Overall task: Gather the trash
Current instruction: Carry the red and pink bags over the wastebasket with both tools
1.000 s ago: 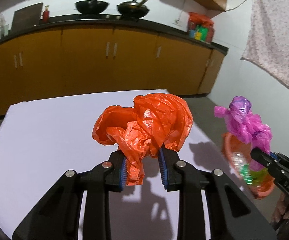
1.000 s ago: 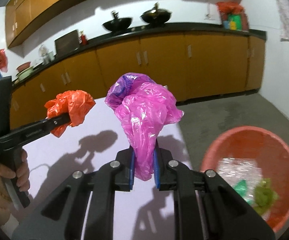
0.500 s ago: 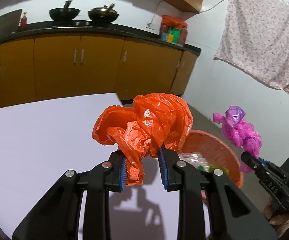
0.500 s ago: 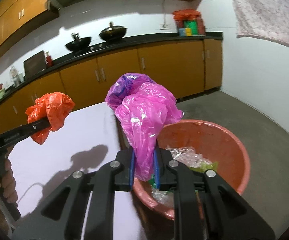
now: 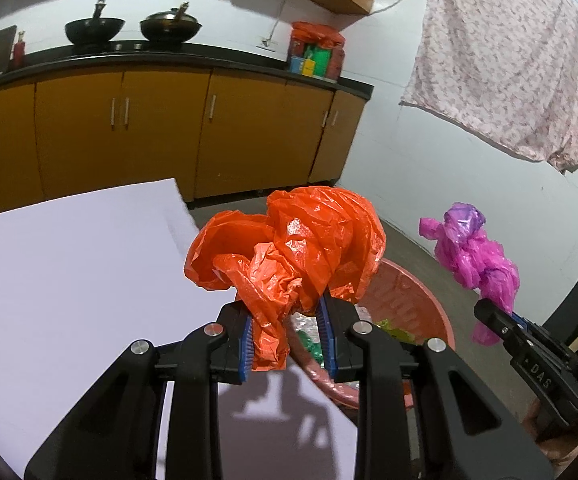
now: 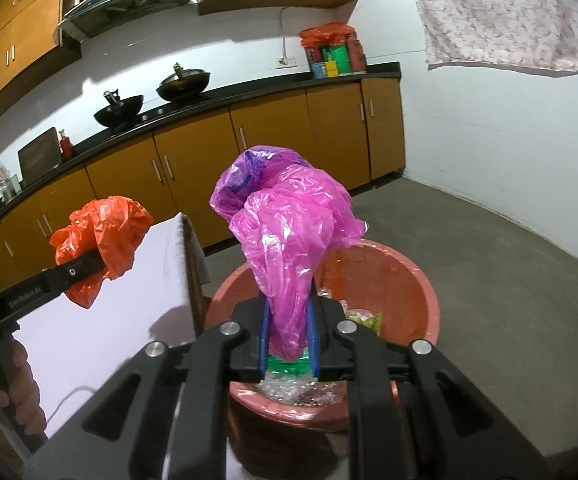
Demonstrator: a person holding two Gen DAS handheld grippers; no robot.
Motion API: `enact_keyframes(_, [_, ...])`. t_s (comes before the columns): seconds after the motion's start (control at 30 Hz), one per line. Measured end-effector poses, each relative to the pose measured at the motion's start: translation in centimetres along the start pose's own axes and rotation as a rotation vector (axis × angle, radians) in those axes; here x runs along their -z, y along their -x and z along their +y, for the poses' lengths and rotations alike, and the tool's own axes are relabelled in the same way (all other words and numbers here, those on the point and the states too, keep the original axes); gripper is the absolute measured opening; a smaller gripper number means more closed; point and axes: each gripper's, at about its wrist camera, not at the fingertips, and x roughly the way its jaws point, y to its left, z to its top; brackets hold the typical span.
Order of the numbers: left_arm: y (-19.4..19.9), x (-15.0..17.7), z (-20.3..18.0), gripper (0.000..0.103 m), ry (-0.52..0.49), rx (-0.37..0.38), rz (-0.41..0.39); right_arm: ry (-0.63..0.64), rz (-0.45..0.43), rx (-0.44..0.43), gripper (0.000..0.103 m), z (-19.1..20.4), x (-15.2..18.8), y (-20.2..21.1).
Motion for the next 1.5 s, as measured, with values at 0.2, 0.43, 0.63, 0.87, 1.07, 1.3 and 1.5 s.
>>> enact_keyframes(0.2, [-1.0, 0.5, -1.2, 0.027, -0.026, 0.027, 0.022, -0.009, 0.003, 0.022, 0.016, -0.8, 0.1, -0.2])
enact_keyframes(0.43, [-2.0, 0.8, -1.9, 0.027, -0.038, 0.049, 0.044, -0.012, 0.013, 0.041, 0.016, -1.0, 0.1, -0.6])
enact_keyframes(0.63, [-2.9, 1.2, -2.6, 0.027, -0.054, 0.062, 0.066, -0.019, 0.017, 0.052, 0.016, -1.4, 0.2, -0.9])
enact_keyframes(0.87, [-4.1, 1.6, -3.1, 0.027, -0.068, 0.069, 0.095, -0.025, 0.024, 0.065, 0.016, -1.2, 0.2, -1.3])
enact_keyframes(1.07, [-5.2, 1.7, -3.0, 0.027, -0.077, 0.073, 0.115, -0.035, 0.032, 0.072, 0.016, -1.3, 0.2, -1.9])
enact_keyframes(1.3, [-6.3, 1.8, -3.1, 0.027, -0.078, 0.088, 0.134, -0.038, 0.041, 0.074, 0.016, -1.4, 0.3, -2.7])
enact_keyframes(1.5, [-7.1, 1.8, -3.0, 0.027, -0.077, 0.102, 0.149, -0.036, 0.041, 0.071, 0.016, -1.5, 0.3, -3.2])
